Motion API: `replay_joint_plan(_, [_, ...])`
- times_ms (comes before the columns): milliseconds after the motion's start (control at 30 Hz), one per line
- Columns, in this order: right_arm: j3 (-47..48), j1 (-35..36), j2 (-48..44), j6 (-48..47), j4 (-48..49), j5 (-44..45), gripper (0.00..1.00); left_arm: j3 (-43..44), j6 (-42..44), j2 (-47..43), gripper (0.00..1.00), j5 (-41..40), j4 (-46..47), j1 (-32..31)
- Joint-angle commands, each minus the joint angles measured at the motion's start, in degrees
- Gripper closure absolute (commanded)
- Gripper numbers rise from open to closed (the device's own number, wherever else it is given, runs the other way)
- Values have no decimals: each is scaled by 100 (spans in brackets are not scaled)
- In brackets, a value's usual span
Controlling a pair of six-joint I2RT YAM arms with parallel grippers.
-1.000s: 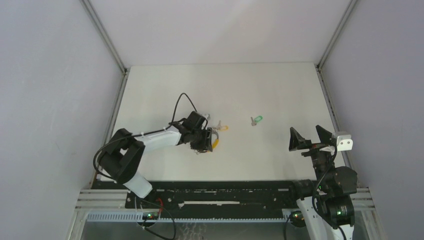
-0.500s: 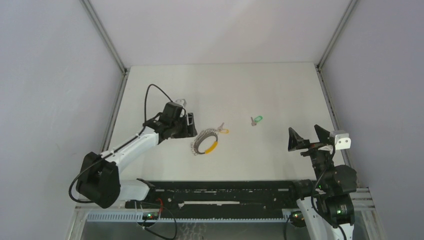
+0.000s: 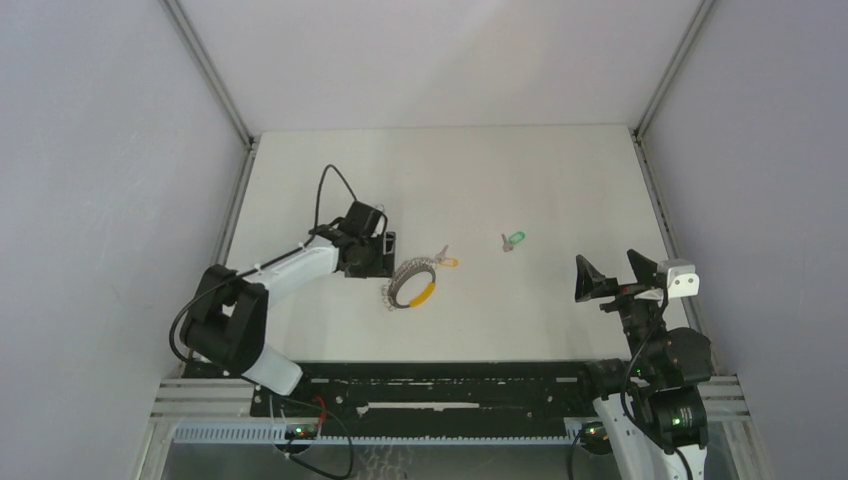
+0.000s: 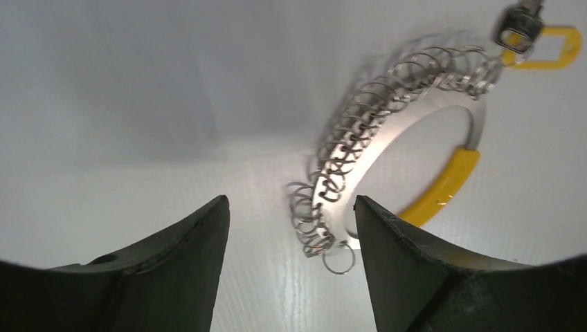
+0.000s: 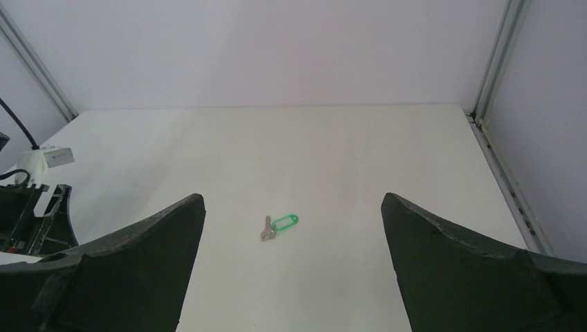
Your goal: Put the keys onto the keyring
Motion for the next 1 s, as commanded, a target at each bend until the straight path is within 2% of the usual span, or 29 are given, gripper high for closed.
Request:
replay_joint_plan(0, [15, 27, 83, -50, 227, -38, 0, 509, 244, 203, 29, -66, -8, -422])
replay_joint_plan(200, [15, 32, 79, -51, 220, -47, 0, 976, 340, 786, 32, -371, -178, -702])
replay_joint_plan(400, [16, 28, 75, -50, 216, -38, 0, 1349, 473, 1184, 41, -474, -385, -785])
replay_joint_plan(767, [16, 36, 83, -38, 237, -144, 0, 1367, 570, 1552, 53, -690, -484, -982])
replay_joint_plan(867, [15, 45, 83, -33, 240, -192, 0, 1316, 579, 1550, 61, -822, -538, -982])
replay_joint_plan(967, [20, 49, 83, -33, 235, -220, 0, 1175, 576, 1460, 75, -760, -497, -986])
